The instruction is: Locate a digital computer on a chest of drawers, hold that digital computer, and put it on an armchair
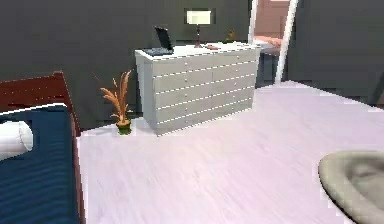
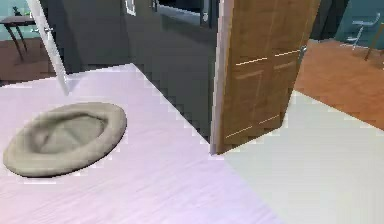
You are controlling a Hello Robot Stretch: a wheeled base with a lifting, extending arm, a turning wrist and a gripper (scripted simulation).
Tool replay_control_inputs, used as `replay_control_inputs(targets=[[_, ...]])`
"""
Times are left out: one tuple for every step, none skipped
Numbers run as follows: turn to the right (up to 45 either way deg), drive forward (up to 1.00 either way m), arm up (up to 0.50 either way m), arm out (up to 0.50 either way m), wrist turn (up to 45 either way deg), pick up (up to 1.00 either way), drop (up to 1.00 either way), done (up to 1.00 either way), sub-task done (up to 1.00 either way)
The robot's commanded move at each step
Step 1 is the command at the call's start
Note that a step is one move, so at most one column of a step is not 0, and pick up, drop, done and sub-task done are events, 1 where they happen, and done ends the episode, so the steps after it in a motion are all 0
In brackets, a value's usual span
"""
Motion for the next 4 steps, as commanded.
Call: replay_control_inputs(targets=[[33.0, 0.00, 0.00, 0.00, 0.0, 0.00, 0.00, 0.00, 0.00], [0.0, 0.65, 0.00, 0.00, 0.0, 0.00, 0.00, 0.00, 0.00], [-45.0, 0.00, 0.00, 0.00, 0.0, 0.00, 0.00, 0.00, 0.00], [-24.0, 0.00, 0.00, 0.00, 0.0, 0.00, 0.00, 0.00, 0.00]])
